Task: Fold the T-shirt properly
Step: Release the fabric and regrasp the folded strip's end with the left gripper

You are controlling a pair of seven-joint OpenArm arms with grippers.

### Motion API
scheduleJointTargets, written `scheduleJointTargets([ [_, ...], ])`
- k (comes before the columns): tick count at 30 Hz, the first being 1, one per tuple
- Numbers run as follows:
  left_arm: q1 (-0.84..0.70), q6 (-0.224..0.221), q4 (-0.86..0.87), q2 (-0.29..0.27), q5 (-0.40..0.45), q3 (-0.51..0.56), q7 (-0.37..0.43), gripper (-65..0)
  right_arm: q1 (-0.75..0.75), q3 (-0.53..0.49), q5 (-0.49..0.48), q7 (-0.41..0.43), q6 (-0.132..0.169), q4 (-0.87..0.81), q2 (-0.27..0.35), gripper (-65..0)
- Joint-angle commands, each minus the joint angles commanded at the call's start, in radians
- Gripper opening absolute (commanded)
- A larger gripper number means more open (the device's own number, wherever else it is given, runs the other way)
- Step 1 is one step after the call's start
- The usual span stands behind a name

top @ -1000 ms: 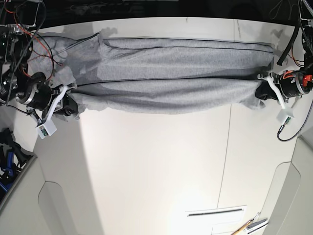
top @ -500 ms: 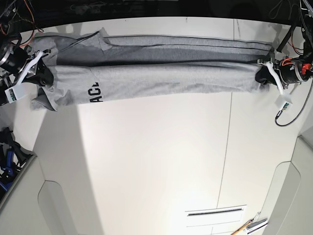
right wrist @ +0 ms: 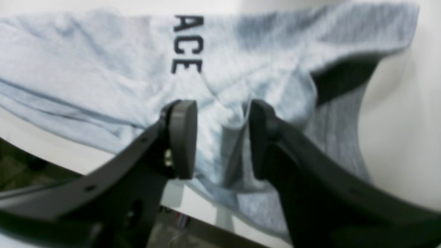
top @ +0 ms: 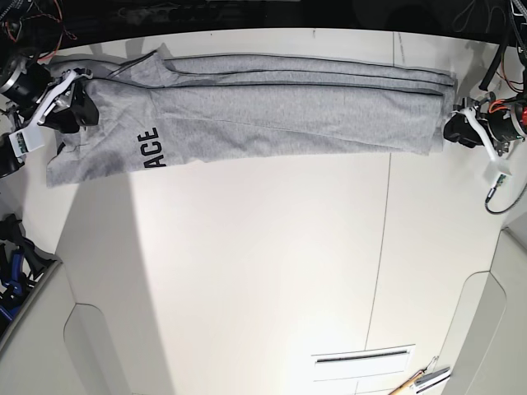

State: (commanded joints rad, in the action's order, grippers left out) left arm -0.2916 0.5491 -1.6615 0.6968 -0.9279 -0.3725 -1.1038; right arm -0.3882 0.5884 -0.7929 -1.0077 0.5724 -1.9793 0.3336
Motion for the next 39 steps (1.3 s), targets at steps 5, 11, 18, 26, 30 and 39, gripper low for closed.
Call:
scheduleJointTargets([
  [5, -0.045, 0.016, 0.000, -0.062, -0.056, -0.126, 0.001, -36.1, 0.005, 0.000, 0.004, 0.067, 0.000, -0.024, -0.044, -47.5],
  [11, -0.047, 0.016, 0.000, -0.168, 0.006, -0.138, 0.000, -29.0, 0.059, 0.000, 0.019, 0.095, 0.001, 0.048, -0.070, -65.0],
  [18, -0.047, 0.016, 0.000, -0.179, 0.005, -0.137, -0.016, -17.9, 0.080, 0.000, 0.014, 0.095, 0.001, 0.199, -0.070, -65.0],
  [26, -0.079, 0.029, 0.000, -0.182, 0.036, -0.137, -0.008, -17.9, 0.081, 0.000, -0.045, 0.090, 0.005, 0.247, -0.070, -65.0],
  [30, -0.094, 0.046, 0.000, -0.185, 0.041, -0.136, 0.008, -17.9, 0.083, 0.000, -0.046, 0.090, 0.005, 0.247, -0.070, -65.0],
  [39, -0.094, 0.034, 0.000, -0.187, 0.016, 0.014, 0.043, -18.0, 0.083, 0.000, -0.046, 0.074, 0.005, 0.247, -0.070, -65.0],
])
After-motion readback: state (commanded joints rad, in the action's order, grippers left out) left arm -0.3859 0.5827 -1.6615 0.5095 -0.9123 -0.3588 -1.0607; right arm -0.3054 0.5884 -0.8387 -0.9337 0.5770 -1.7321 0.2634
